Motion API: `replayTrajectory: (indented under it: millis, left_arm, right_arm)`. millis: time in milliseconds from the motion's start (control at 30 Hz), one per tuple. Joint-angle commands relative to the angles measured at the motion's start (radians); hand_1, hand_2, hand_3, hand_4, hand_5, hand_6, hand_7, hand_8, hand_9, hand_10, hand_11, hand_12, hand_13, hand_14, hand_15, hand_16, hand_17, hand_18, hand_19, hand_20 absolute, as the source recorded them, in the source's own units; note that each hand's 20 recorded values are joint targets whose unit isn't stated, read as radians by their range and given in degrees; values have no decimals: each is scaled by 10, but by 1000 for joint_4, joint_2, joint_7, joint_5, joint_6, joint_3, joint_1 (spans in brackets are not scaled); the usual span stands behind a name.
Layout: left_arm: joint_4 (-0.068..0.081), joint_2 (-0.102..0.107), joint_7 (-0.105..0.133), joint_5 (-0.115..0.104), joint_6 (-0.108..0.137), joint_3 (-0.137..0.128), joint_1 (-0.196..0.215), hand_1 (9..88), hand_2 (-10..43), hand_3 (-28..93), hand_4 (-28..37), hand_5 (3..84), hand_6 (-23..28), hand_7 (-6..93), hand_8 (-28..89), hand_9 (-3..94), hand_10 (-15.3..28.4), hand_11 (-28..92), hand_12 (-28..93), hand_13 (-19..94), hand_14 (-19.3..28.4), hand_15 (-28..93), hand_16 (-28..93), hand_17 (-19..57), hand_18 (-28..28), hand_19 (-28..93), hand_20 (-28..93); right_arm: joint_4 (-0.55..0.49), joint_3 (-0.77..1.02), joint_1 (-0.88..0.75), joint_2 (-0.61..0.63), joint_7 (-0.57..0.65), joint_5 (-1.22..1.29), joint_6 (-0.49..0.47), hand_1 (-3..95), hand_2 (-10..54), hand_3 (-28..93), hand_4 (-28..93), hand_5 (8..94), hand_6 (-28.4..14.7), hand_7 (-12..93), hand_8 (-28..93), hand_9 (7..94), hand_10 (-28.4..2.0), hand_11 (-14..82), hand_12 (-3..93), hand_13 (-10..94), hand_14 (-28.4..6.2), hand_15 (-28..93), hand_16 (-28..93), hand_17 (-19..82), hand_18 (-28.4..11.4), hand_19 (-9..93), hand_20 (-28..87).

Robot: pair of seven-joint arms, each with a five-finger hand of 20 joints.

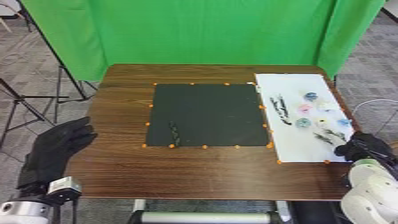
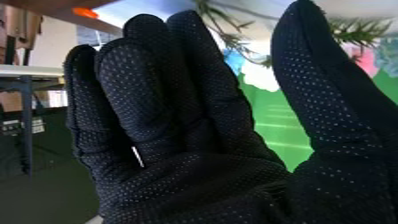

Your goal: Arrange flowers

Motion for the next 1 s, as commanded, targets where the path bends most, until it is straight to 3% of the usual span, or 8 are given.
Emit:
replayTrajectory:
  millis: [33,200,267,333,533,767,1000]
  left_arm:
    - [3,3,8,-4,-10,3,9,269,30,816,-209,425,118,196,-107,367,210,379,103,251,268,649,-139,-90,228,599,162]
    - [7,0,-2,2,-15,7,-1,269,29,817,-209,425,118,196,-107,367,210,379,102,252,268,649,-139,-89,228,598,162]
    - [6,-1,-4,2,-15,5,2,269,29,817,-209,426,118,196,-107,367,210,379,102,252,268,649,-139,-89,228,599,162]
    - [6,1,0,1,-12,8,1,269,29,818,-209,426,118,196,-107,367,210,379,102,252,268,649,-139,-89,228,599,162]
    - [7,-1,-6,4,-14,9,1,269,30,817,-209,426,119,195,-108,367,211,379,102,253,268,648,-140,-90,228,598,162]
    - [2,0,0,0,-6,0,16,269,30,817,-209,426,119,195,-107,367,210,379,102,252,268,648,-139,-90,228,598,162]
    - [-6,-3,-6,2,-1,-22,37,269,30,816,-209,426,119,195,-107,367,211,379,103,252,268,648,-139,-90,228,598,163]
  right_arm:
    - [26,-33,22,-5,22,7,-5,354,-74,788,-233,671,-114,262,-97,625,-249,406,201,602,-177,761,160,338,-268,932,-27]
    - [46,-63,43,-2,20,-10,24,394,-68,789,-249,684,-100,277,-102,644,-234,411,202,614,-165,759,158,342,-263,932,-26]
    - [55,-81,59,-1,19,-14,32,431,-75,765,-273,699,-89,283,30,670,-218,414,203,634,-150,752,159,354,-256,932,-11]
    - [63,-96,70,1,21,-18,43,483,-81,728,-281,720,-75,302,86,708,-194,414,206,659,-136,742,167,366,-248,932,5]
    - [67,-110,78,5,12,-41,86,527,-57,704,-282,776,-28,347,76,791,-149,380,259,724,-104,708,194,393,-237,932,65]
    - [22,-78,75,12,5,-58,155,534,-67,733,-283,814,-30,303,131,829,-134,376,286,762,-90,703,221,411,-237,932,131]
    - [-87,-95,161,49,-24,-58,148,526,-78,760,-283,833,-27,276,171,849,-131,381,297,781,-84,709,236,427,-240,932,187]
